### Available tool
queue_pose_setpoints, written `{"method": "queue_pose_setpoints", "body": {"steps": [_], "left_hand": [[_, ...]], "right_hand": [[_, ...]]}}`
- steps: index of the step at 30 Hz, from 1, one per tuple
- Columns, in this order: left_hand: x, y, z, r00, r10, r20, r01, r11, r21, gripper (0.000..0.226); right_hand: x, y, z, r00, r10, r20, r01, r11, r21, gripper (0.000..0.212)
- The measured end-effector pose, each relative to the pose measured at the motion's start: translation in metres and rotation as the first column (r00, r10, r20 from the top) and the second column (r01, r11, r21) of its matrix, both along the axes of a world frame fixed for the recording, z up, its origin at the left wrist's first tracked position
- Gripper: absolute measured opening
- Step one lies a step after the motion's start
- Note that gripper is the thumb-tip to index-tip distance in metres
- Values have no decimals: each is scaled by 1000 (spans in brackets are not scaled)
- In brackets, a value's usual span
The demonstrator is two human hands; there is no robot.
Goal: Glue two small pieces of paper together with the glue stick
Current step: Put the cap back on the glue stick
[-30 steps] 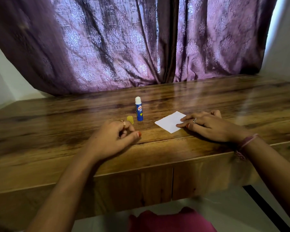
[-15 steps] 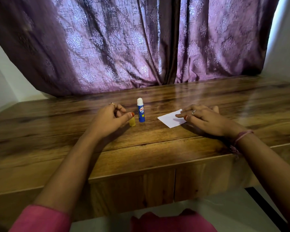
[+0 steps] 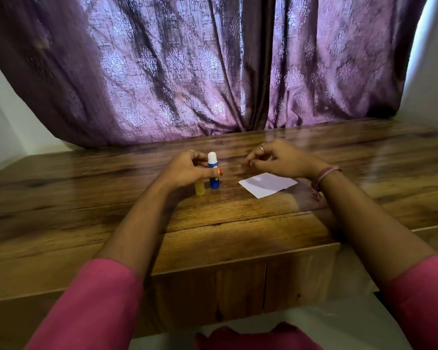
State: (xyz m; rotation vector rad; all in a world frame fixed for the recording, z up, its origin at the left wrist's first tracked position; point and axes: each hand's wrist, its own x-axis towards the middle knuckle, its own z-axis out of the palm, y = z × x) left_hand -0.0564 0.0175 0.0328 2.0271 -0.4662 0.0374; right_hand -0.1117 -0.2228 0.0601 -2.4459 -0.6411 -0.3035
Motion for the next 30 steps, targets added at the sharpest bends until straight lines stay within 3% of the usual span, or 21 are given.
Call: {"method": "queue_pose_setpoints", "body": {"steps": [4,6,11,17,21,26,30], "left_hand": [[1,0,-16,996,-31,-82,14,980,-196,58],[3,3,-19,995,-45,-93,27,983,-182,62],[5,4,-22,997,-41,-71,30,989,-147,40],[7,0,-23,997,-50,-60,42,990,-134,30],[10,-1,-25,998,-54,-41,45,982,-183,17],[-1,-9,-17,984,-150,-95,97,901,-422,20],[-17,-13,-7,978,-179,-103,111,876,-470,33]], "right_hand": [[6,7,-13,1000,-13,8,12,998,68,20],[6,9,-21,1000,1,-6,-1,999,46,19],[4,13,-28,1000,3,25,-2,999,-39,19],[1,24,-31,999,15,41,-11,996,-87,20],[3,30,-37,1000,10,9,-10,1000,1,21],[2,37,-38,999,27,-44,-18,981,195,28],[-5,43,-34,989,88,-120,-47,950,308,27]]}}
